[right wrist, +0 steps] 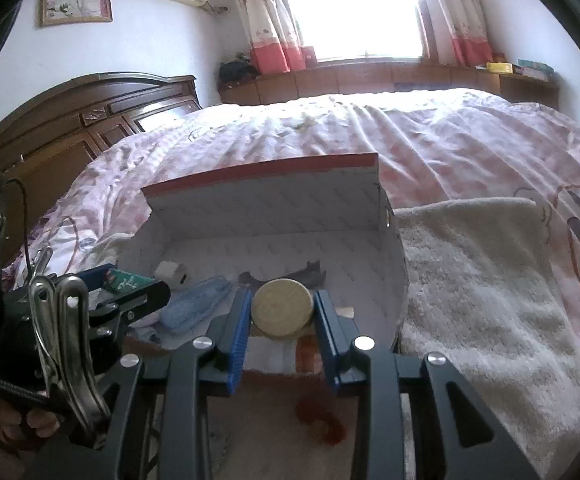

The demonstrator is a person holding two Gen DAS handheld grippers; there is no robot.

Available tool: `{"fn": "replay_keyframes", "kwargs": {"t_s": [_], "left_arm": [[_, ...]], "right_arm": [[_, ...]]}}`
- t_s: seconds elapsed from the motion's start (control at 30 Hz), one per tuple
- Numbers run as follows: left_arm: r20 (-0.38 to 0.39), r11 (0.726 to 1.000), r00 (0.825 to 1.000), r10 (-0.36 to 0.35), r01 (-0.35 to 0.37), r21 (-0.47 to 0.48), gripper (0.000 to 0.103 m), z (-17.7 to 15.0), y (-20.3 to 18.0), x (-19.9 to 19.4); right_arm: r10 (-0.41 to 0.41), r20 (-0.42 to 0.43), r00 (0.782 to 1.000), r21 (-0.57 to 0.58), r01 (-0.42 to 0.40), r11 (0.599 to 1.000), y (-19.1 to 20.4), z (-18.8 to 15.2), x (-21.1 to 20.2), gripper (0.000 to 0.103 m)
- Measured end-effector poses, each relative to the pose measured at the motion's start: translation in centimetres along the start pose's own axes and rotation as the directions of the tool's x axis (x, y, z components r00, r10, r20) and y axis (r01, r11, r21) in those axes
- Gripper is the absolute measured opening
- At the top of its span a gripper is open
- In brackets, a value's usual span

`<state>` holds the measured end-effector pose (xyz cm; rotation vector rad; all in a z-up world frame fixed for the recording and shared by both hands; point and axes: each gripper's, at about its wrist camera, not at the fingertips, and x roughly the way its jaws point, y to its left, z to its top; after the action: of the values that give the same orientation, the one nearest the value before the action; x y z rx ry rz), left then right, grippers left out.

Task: Organize rigid objects
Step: 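Carry the lighter and wooden disc over the cardboard box, then open both tools to drop the lighter and wooden disc into the box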

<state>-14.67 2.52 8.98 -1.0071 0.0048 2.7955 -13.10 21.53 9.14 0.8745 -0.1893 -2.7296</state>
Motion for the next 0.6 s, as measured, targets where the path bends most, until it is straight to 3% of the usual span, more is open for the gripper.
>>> {"fn": "replay_keyframes", "kwargs": {"t_s": [0.53,0.6], "left_arm": [[-0.036,1.000,0.999,-0.010,0.011,0.011,0.082,0.0,-0.1,3.1],[-0.049,1.000,0.999,-0.012,0.012,0.006,0.082,0.0,-0.1,3.4]], "right_arm": [[-0.052,-0.003,0.999,-0.025,0.052,0.998,-0.6,0.3,2.9,0.033],[-0.050,-0.006,0.999,-0.017,0.049,0.999,-0.7,0.3,3.1,0.037]]}}
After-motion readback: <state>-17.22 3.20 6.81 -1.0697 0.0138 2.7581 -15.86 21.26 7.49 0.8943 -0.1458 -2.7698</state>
